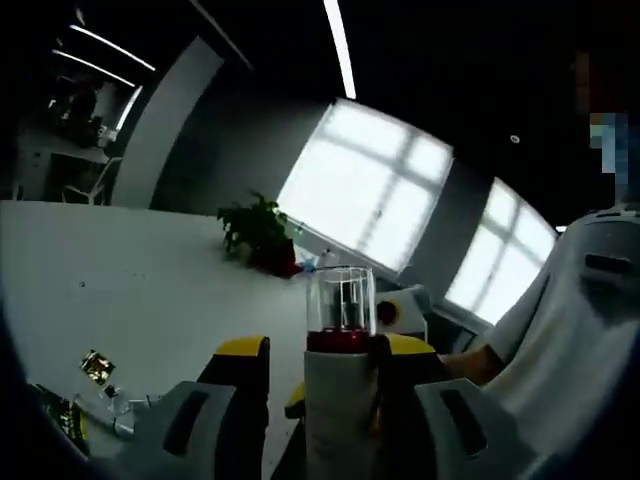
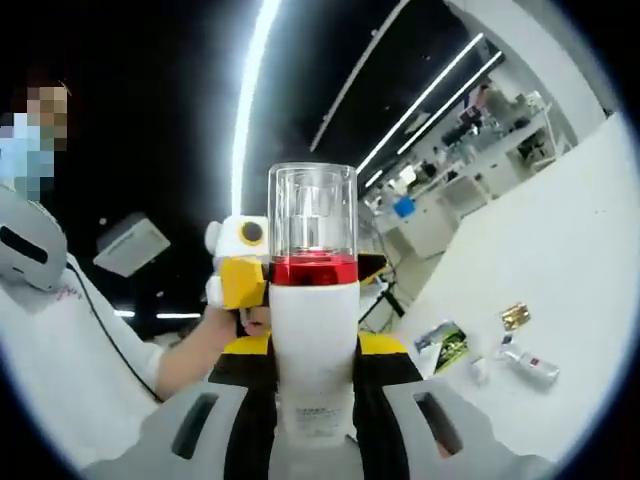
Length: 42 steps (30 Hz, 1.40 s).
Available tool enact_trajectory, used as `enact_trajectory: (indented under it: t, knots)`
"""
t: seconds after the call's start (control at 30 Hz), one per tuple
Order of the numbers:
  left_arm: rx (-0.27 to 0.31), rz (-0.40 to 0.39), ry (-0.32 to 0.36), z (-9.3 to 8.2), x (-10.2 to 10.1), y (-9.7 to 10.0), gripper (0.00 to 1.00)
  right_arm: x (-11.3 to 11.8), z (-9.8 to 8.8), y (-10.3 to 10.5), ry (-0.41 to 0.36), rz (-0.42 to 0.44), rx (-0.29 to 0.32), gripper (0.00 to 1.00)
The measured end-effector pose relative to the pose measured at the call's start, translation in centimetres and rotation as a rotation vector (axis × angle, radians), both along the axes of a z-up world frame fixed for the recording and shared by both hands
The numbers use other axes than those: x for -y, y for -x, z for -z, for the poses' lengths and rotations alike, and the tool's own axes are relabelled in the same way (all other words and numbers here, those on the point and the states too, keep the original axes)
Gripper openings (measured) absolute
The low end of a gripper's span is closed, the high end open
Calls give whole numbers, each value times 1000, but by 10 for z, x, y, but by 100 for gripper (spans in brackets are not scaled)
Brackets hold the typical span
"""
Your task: Arrange the skincare products in the storage area until every visible bottle or jar stands upright without overlapping.
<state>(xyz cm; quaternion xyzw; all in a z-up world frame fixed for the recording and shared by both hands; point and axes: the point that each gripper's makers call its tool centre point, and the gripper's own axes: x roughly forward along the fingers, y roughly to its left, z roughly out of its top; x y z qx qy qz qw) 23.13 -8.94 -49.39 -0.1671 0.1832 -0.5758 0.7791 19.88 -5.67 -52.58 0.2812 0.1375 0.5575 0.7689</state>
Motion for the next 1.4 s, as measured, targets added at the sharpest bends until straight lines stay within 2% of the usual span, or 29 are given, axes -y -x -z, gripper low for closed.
enact_trajectory:
  t: [0.23,0.37,0.53,0.63,0.77,0.83,0.9,1.03,1.1,1.2,1.27,1.3,1.33,1.4]
  knots:
    - [15,115,-7,-8,21,18,35,-9,-5,15,-28,-153,0,27]
    - [23,149,-15,-6,25,24,30,-9,-7,15,-32,-166,7,27]
    - [-12,128,0,-7,25,21,29,-6,-9,13,-61,-180,-12,27]
    - [-40,100,-10,-5,24,19,29,-5,-9,11,-52,-171,-6,28]
    - [-51,15,-20,-2,23,10,29,-1,-6,1,-19,-132,-2,28]
    - [-75,-35,-28,1,19,1,29,1,-2,-8,34,-94,9,29]
    - [-72,-95,-39,5,15,-10,28,3,1,-13,75,-58,18,30]
    - [-78,-196,-97,19,9,-28,28,8,12,-27,213,30,54,31]
    - [-78,-222,-117,22,9,-33,28,11,16,-32,269,58,65,32]
    - [-56,-294,-150,22,9,-42,28,12,18,-40,349,140,73,32]
    - [-43,-342,-165,21,10,-48,28,13,20,-45,420,193,103,32]
    - [-26,-367,-174,20,11,-51,28,14,21,-47,457,219,119,33]
    - [-6,-402,-189,18,12,-54,28,16,23,-51,524,259,161,33]
    - [37,-452,-200,15,14,-56,28,16,22,-58,590,335,206,35]
